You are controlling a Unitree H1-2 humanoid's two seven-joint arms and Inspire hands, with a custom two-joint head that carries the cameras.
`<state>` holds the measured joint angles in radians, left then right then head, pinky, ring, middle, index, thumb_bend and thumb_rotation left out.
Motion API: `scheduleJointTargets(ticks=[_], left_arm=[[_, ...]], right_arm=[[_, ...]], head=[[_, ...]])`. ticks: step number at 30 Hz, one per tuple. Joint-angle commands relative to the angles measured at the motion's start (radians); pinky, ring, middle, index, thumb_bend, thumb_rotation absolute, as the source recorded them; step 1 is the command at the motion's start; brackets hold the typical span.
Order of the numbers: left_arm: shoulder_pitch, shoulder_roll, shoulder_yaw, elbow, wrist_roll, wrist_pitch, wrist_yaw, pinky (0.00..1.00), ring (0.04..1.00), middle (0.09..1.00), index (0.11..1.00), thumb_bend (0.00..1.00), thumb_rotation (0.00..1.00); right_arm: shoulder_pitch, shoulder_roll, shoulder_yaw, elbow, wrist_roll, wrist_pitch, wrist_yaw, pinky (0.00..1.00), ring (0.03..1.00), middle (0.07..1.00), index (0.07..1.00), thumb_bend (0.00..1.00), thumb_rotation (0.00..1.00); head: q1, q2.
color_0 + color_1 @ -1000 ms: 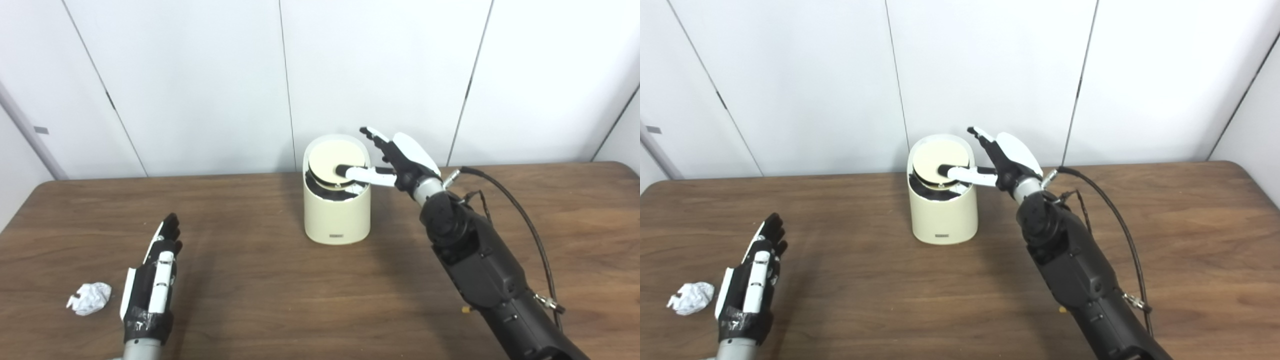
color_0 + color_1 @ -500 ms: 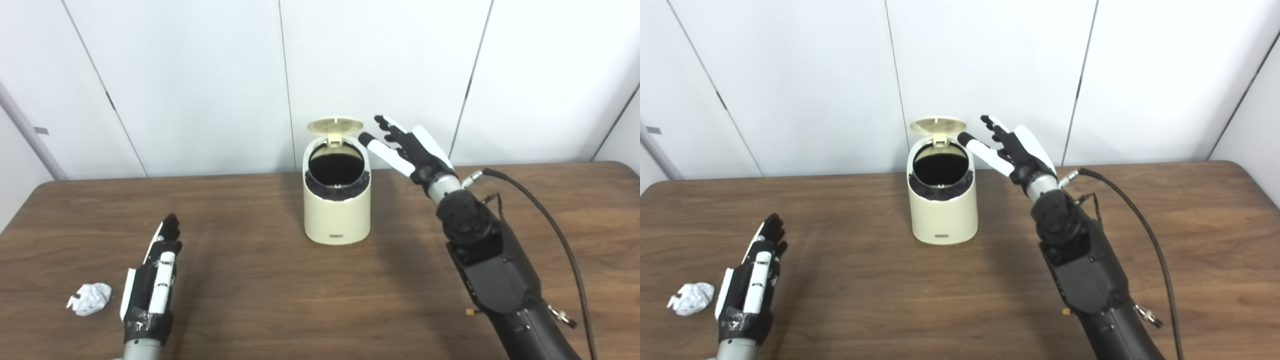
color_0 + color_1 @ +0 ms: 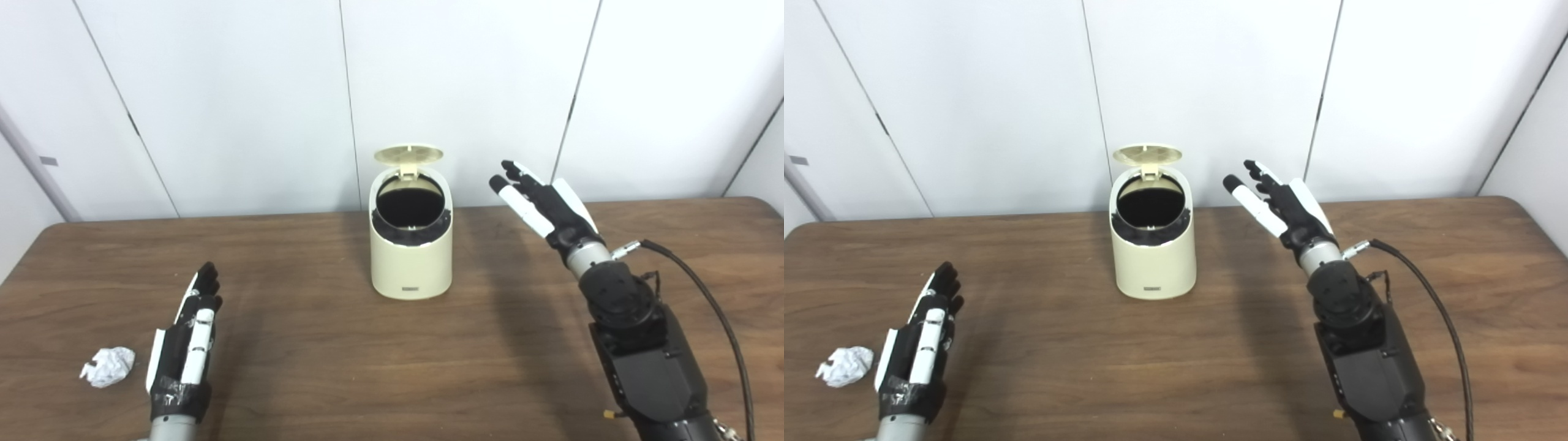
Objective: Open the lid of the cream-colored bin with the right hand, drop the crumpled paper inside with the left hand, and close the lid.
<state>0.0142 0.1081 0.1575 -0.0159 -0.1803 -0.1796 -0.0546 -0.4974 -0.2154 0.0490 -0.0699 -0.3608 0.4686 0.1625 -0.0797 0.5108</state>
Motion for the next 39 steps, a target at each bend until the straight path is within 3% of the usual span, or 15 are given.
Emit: scheduleJointTargets(ticks=[1, 8, 12, 19, 31, 39], left_arm=[[0.054, -0.025, -0.009, 0.088, -0.016, -0.027, -0.013, 1.0, 1.0, 0.987, 0.982, 0.31, 0.75], [0.056, -0.018, -0.006, 0.067, -0.028, -0.011, -0.019, 1.0, 1.0, 0.989, 0.982, 0.33, 0.75], [0.055, -0.021, 0.002, 0.06, -0.056, -0.005, -0.027, 1.0, 1.0, 0.995, 0.982, 0.34, 0.75], [0.057, -0.018, 0.004, 0.048, -0.058, 0.006, -0.021, 1.0, 1.0, 0.987, 0.97, 0.32, 0.78], [0.055, -0.008, 0.005, 0.049, -0.069, 0.006, -0.035, 1.0, 1.0, 0.989, 0.971, 0.32, 0.78], [0.061, -0.008, 0.009, 0.034, -0.078, 0.014, -0.037, 1.0, 1.0, 0.99, 0.97, 0.34, 0.76]], right_arm=[[-0.005, -0.011, -0.021, -0.049, 0.027, -0.034, -0.015, 0.89, 0.929, 0.944, 0.928, 0.61, 1.0], [0.087, -0.023, -0.053, -0.127, 0.075, -0.044, -0.02, 0.94, 0.927, 0.953, 0.926, 0.57, 1.0], [0.143, -0.006, -0.105, -0.149, 0.157, -0.064, -0.023, 0.98, 0.947, 0.96, 0.923, 0.55, 1.0], [0.205, 0.017, -0.168, -0.105, 0.258, -0.163, -0.062, 1.0, 0.967, 0.982, 0.923, 0.56, 1.0], [0.254, 0.09, -0.313, -0.026, 0.605, -0.217, -0.031, 1.0, 1.0, 1.0, 0.965, 0.61, 1.0], [0.272, 0.098, -0.337, 0.016, 0.7, -0.259, -0.029, 1.0, 1.0, 1.0, 0.99, 0.62, 1.0]], head=[[-0.002, 0.003], [-0.013, 0.018], [-0.016, 0.026], [-0.023, 0.036], [-0.022, 0.05], [-0.018, 0.058]])
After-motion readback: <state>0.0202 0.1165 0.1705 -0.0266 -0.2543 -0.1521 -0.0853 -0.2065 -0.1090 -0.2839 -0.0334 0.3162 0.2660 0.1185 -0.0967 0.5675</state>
